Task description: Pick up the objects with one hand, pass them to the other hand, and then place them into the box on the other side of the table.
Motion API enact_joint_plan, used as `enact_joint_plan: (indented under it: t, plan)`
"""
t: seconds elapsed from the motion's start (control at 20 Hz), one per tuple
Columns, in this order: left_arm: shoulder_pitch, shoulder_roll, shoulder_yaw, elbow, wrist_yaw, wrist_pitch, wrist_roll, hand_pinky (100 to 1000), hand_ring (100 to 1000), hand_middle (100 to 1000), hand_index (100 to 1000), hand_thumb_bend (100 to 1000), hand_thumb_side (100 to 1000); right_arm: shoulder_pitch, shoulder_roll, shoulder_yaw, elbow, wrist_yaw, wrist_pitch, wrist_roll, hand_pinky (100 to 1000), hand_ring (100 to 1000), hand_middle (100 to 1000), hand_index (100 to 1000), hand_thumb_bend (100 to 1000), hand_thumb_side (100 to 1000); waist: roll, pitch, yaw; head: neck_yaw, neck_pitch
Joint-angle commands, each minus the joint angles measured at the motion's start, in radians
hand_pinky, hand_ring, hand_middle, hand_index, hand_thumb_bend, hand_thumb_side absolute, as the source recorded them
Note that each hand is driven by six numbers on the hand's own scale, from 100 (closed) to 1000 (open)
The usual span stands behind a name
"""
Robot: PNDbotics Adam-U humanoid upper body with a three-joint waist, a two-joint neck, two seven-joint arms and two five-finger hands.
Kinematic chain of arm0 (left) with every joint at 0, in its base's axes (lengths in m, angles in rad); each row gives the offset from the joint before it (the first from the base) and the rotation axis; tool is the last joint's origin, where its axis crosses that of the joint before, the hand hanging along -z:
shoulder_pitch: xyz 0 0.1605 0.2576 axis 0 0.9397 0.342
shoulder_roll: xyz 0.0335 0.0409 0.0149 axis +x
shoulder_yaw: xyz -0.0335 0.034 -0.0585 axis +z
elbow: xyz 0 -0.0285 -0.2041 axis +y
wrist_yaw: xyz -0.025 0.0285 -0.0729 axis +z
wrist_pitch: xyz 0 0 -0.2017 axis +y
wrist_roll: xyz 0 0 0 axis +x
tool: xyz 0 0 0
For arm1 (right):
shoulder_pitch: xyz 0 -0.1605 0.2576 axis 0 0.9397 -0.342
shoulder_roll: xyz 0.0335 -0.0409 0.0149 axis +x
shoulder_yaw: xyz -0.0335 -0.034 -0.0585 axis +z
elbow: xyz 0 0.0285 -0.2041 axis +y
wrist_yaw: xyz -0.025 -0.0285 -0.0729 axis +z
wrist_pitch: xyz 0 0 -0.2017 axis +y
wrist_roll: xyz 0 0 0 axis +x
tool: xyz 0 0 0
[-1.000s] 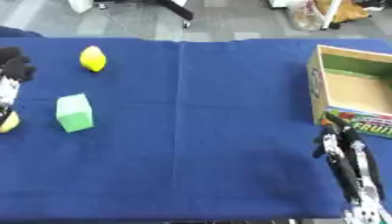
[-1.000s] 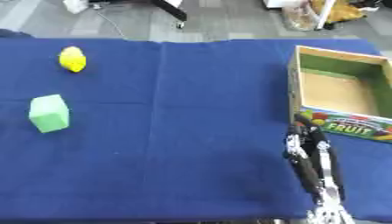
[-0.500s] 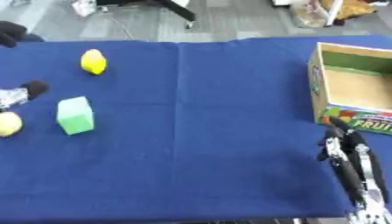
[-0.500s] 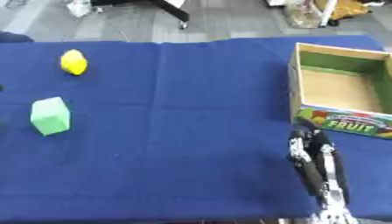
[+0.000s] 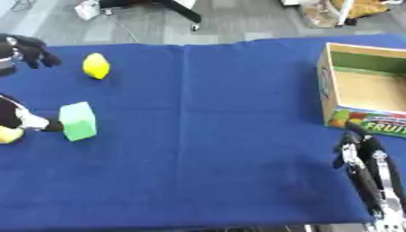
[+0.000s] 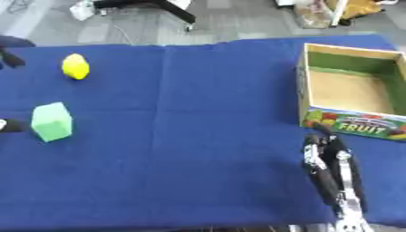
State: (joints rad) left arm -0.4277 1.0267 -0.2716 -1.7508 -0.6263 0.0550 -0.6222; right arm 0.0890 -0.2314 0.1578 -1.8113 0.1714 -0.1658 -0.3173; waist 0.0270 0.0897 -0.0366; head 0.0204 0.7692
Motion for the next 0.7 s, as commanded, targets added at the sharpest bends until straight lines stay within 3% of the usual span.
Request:
enact_joint_plan:
  t: [0.05, 0.2, 0.45, 0.7]
  plan:
    - [-0.032, -0.004, -0.007, 0.058, -0.048, -0.031, -0.025, 814, 750, 759, 894, 774, 504, -0.005, -0.018, -0.001, -0.007, 0.001, -0.001, 0.003, 366, 354, 432, 851, 100, 744, 0.013, -0.027, 0.000, 0.002, 0.001]
    - [-0.051, -0.033, 0.000, 0.096, -0.070, -0.027, -0.038, 816, 753, 765, 905, 787, 484, -0.006, -0.018, 0.000, -0.008, -0.001, -0.002, 0.004, 367, 355, 432, 850, 100, 743, 0.011, -0.029, -0.002, 0.002, 0.001]
    - [-0.116, -0.126, -0.002, 0.226, -0.147, 0.012, -0.059, 816, 756, 783, 894, 712, 413, -0.006, -0.015, 0.001, -0.008, -0.003, -0.002, 0.006, 367, 355, 432, 850, 100, 745, 0.008, -0.029, -0.003, 0.001, 0.001]
    - [-0.156, -0.197, 0.004, 0.373, -0.188, -0.028, -0.058, 817, 756, 780, 886, 700, 413, -0.006, -0.013, 0.001, -0.008, -0.005, -0.002, 0.006, 367, 355, 432, 850, 100, 745, 0.005, -0.029, -0.004, 0.002, 0.001]
